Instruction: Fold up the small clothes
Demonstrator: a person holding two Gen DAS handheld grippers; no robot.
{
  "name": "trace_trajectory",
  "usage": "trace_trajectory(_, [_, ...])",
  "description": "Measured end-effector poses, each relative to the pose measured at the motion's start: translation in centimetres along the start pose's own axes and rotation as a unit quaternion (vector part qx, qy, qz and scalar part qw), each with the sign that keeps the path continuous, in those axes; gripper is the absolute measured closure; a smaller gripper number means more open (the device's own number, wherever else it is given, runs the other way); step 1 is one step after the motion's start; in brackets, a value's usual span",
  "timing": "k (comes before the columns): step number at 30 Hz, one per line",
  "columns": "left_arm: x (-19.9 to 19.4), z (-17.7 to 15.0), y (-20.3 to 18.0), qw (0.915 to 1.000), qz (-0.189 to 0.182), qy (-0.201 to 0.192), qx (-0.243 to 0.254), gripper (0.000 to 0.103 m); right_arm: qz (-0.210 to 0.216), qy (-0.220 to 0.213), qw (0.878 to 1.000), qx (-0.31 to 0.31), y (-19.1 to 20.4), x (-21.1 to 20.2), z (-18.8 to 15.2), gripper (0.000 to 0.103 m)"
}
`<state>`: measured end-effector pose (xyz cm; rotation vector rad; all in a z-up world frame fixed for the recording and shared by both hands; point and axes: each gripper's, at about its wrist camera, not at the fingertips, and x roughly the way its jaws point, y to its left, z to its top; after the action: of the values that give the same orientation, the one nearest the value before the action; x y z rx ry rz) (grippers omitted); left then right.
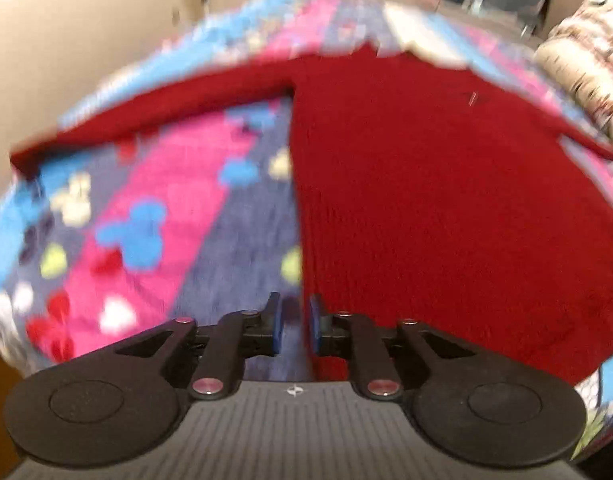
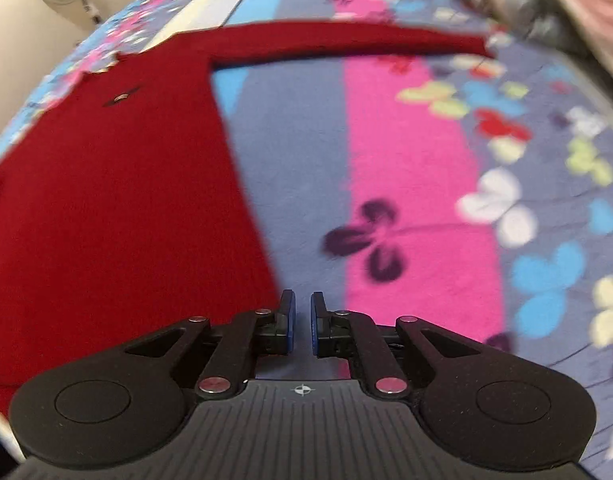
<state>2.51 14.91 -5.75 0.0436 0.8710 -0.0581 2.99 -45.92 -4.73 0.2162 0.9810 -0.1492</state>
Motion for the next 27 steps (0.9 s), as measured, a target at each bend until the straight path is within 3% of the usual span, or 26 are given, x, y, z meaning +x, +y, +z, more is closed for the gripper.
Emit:
trace_trajectory(1, [-0.6, 0.1, -0.1, 0.9998, -0.010, -0.015, -0.004, 0.069, -0.005, -0.024, 1.000, -0.002, 0.1, -0.6, 0.2, 0.093])
trace_trajectory(2, [-0.8, 0.1, -0.3, 0.9995, -0.021, -0.022, -0.003, 0.069, 0.003, -0.050, 0.999, -0.003, 0.3, -1.4, 0.4, 0.088])
trace_trajectory(5, [0.3, -0.1, -1.3, 0.9988, -0.046, 0.013, 0.010, 0.058, 0.055, -0.090, 0.994, -0.013, 1.1, -2.4, 0.6, 0.072])
trace_trajectory(6, [1.3, -0.4, -1.7, 0.9979, -0.044, 0.045, 0.016, 0.045, 0.071, -0.078, 0.994, -0.025, 1.6, -1.9, 0.4, 0.068])
trace_trajectory(8, [3.3, -1.4, -2.5, 0.9937, -0.015, 0.100, 0.047, 0.035, 0.076, -0.020, 0.996, -0.042, 2.4, 0.2, -0.2, 0.061])
trace_trajectory(10, [2.8, -1.5, -3.2, 0.9943, 0.006, 0.082, 0.068, 0.029, 0.043, 0.044, 0.997, -0.041, 2.5, 2.8, -1.2, 0.058])
trace_trajectory(14, [0.8, -1.1, -3.6, 0.9971, 0.000, 0.028, 0.071, 0.028, 0.044, 0.008, 0.998, -0.036, 2.6, 1.7, -0.7, 0.056])
trace_trajectory(16, [1.4, -1.4, -3.6, 0.9965, -0.011, 0.052, 0.064, 0.023, 0.037, 0.005, 0.998, -0.042, 2.5, 1.8, -0.8, 0.055])
trace_trajectory(18, [2.6, -2.1, -4.1, 0.9926, 0.003, 0.087, 0.085, 0.016, 0.031, 0.035, 0.998, -0.042, 2.5, 2.8, -1.3, 0.052])
trace_trajectory(19, [2.3, -2.2, -4.4, 0.9926, 0.017, 0.076, 0.092, 0.011, 0.030, 0.032, 0.998, -0.044, 2.5, 3.0, -1.4, 0.052])
trace_trajectory(21, [1.4, -1.8, -4.8, 0.9931, 0.038, 0.046, 0.101, 0.011, 0.027, 0.014, 0.998, -0.061, 3.1, 2.3, -0.9, 0.052])
trace_trajectory(27, [0.3, -0.7, -4.9, 0.9962, 0.031, -0.014, 0.081, 0.011, 0.041, -0.096, 0.990, -0.098, 4.6, -1.2, -1.0, 0.054])
